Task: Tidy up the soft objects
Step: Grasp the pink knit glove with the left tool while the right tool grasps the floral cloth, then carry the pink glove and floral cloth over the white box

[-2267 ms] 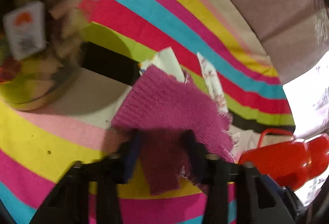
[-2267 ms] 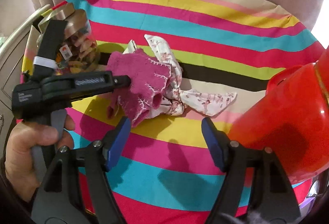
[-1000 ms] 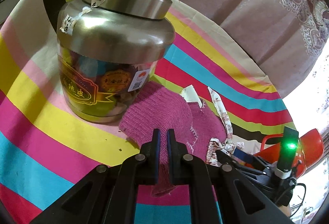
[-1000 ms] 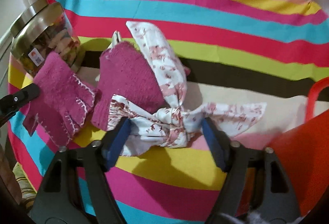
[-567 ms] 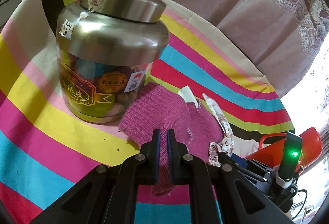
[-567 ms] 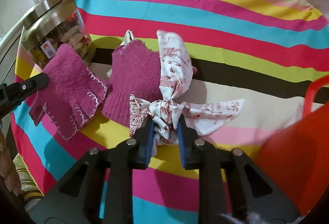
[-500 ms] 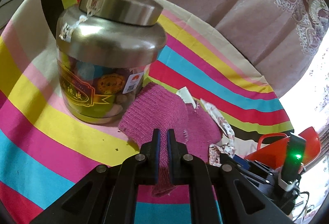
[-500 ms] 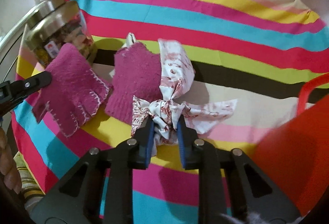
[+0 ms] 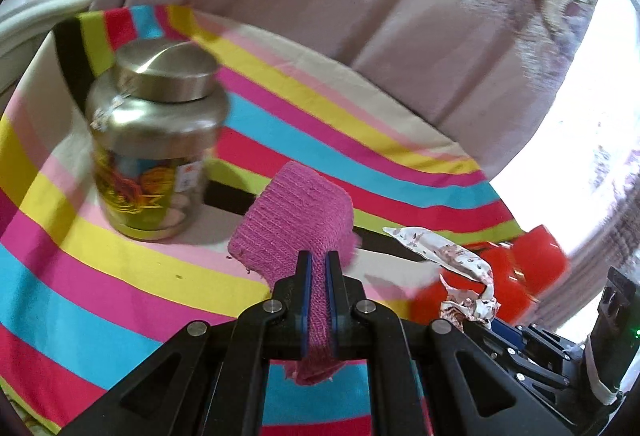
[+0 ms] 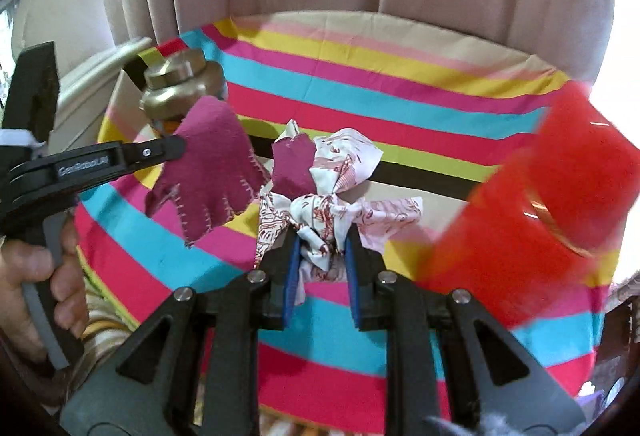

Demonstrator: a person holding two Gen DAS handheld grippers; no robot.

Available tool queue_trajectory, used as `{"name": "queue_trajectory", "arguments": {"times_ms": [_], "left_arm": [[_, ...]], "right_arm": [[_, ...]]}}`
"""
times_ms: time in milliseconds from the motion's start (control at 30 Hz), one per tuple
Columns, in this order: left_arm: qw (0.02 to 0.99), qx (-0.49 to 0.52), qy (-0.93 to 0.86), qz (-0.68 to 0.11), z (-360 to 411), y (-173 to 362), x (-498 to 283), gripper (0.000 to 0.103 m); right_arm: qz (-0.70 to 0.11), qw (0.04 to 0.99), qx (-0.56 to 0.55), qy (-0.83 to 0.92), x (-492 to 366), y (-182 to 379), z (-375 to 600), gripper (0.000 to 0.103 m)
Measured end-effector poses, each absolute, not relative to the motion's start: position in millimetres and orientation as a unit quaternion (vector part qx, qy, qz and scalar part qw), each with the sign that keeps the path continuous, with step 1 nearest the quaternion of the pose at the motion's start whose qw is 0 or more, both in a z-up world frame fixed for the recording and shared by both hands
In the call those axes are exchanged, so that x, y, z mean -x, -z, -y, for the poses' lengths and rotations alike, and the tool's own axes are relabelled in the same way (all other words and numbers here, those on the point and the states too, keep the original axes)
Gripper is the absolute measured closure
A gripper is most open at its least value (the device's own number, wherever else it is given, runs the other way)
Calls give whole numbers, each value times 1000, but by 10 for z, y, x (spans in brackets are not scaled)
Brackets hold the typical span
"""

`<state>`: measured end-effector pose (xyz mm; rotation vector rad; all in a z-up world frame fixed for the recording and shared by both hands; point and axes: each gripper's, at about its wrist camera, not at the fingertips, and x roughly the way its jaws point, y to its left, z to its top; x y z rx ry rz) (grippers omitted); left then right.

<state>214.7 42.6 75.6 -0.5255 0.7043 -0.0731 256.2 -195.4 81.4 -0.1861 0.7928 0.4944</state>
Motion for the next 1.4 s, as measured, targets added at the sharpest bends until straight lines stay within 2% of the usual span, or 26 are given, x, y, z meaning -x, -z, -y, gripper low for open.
{"name": "queue_trajectory", "arguments": {"times_ms": [300, 600, 967, 1200, 1400], "left_arm": [[900, 234, 144, -340, 362, -1229, -1741, 96], [856, 208, 269, -389, 1424, -1250, -1239, 96], [760, 198, 371, -496, 2537, -876, -756, 96], [726, 166, 376, -552, 2950, -658, -600, 96], [712, 98, 316, -620, 3087, -340, -629, 85]], "right_arm": [[-365, 914, 58, -166, -1885, -1231, 3042, 79], [-377, 924, 5, -68, -1259, -1219, 4157, 79], [-378, 925, -44, -12, -773, -1107, 4849, 79], [-368, 928, -57, -3, -546, -1082, 5028, 79], [-375, 924, -73, -2, -451, -974, 5151, 79]]}}
